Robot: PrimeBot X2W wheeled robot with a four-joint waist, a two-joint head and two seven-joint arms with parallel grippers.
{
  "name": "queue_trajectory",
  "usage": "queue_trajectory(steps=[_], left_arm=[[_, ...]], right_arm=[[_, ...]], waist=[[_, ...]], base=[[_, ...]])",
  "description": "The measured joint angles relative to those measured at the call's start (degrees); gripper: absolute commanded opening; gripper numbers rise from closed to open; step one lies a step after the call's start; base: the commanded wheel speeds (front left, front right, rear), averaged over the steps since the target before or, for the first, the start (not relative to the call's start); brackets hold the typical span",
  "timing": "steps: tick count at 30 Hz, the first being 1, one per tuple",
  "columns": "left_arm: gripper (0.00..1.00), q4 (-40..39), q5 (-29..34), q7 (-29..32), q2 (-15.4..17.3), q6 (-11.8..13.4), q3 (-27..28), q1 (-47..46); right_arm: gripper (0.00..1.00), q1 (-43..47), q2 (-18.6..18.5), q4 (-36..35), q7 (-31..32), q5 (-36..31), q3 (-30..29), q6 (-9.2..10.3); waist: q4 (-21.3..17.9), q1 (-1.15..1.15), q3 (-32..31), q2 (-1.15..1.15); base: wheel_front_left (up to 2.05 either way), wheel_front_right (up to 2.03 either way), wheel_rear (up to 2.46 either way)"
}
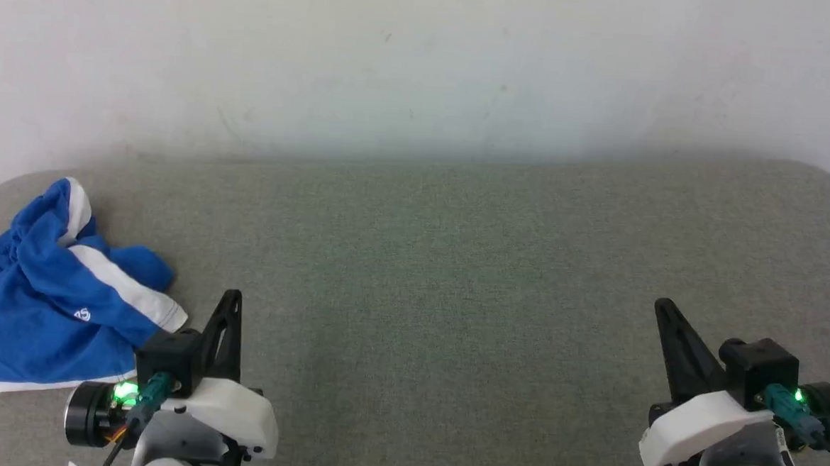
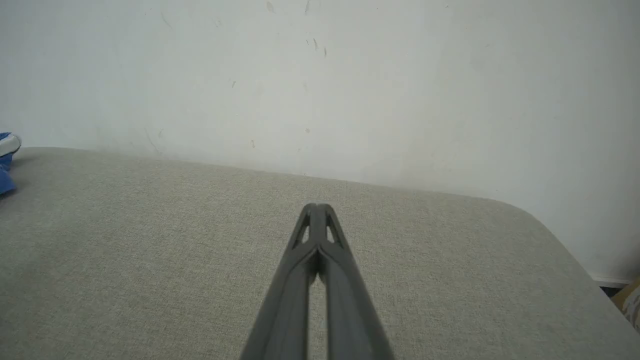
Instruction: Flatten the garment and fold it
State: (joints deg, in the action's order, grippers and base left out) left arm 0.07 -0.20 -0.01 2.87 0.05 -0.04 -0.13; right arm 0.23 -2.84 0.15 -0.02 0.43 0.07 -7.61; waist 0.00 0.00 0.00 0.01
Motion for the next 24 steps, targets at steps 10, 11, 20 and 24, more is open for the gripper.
queue_trajectory(steps=[10, 11, 20, 24], left_arm=[[0.0, 0.0, 0.0, 0.0, 0.0, 0.0, 0.0, 0.0], [0.0, 0.0, 0.0, 0.0, 0.0, 0.0, 0.0, 0.0], [0.0, 0.0, 0.0, 0.0, 0.0, 0.0, 0.0, 0.0], [1.0, 0.0, 0.0, 0.0, 0.0, 0.0, 0.0, 0.0]], right_arm=[[0.0, 0.0, 0.0, 0.0, 0.0, 0.0, 0.0, 0.0], [0.0, 0.0, 0.0, 0.0, 0.0, 0.0, 0.0, 0.0], [0.0, 0.0, 0.0, 0.0, 0.0, 0.0, 0.0, 0.0], [1.0, 0.0, 0.0, 0.0, 0.0, 0.0, 0.0, 0.0]], waist=[[0.0, 0.0, 0.0, 0.0], [0.0, 0.0, 0.0, 0.0], [0.0, 0.0, 0.0, 0.0], [0.0, 0.0, 0.0, 0.0]], base=[[0.0, 0.0, 0.0], [0.0, 0.0, 0.0], [0.0, 0.0, 0.0], [0.0, 0.0, 0.0]])
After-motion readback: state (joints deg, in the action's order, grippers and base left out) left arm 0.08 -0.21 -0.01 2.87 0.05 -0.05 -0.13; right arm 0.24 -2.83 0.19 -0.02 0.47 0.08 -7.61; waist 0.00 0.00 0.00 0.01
